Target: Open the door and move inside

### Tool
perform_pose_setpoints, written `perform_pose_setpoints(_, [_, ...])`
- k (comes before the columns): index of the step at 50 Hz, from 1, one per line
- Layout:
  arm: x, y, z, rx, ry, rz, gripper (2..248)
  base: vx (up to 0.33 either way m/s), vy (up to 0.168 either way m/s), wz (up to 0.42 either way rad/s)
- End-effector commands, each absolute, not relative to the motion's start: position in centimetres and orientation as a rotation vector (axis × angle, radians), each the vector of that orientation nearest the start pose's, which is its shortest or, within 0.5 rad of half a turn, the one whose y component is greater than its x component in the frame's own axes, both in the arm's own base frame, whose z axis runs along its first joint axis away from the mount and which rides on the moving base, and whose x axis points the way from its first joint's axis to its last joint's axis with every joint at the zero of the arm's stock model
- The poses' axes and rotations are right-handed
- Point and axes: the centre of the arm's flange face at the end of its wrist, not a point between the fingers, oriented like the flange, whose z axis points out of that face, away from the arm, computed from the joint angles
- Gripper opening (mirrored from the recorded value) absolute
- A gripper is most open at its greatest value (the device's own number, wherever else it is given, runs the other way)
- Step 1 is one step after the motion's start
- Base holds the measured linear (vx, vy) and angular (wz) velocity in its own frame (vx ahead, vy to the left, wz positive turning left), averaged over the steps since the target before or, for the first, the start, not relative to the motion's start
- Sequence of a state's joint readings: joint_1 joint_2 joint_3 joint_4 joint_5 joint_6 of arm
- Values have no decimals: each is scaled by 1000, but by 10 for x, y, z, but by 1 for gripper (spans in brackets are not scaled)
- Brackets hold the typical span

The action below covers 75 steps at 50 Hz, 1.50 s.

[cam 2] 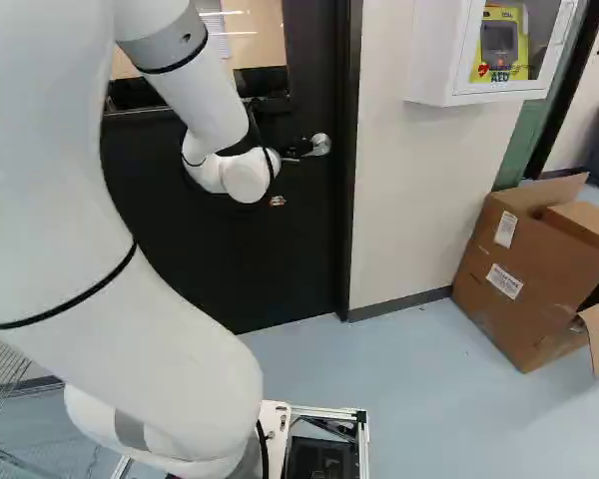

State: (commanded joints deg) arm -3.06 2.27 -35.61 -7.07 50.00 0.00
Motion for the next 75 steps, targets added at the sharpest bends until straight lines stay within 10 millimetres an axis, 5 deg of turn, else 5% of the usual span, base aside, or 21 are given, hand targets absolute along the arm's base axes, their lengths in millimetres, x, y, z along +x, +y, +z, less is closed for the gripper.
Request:
perform_pose_setpoints(36, [485, -31, 530, -2238, -321, -2253, 247, 0, 0, 0])
perform_pose_setpoints(75, [505, -31, 507, -2280, -320, -2197, 247, 0, 0, 0])
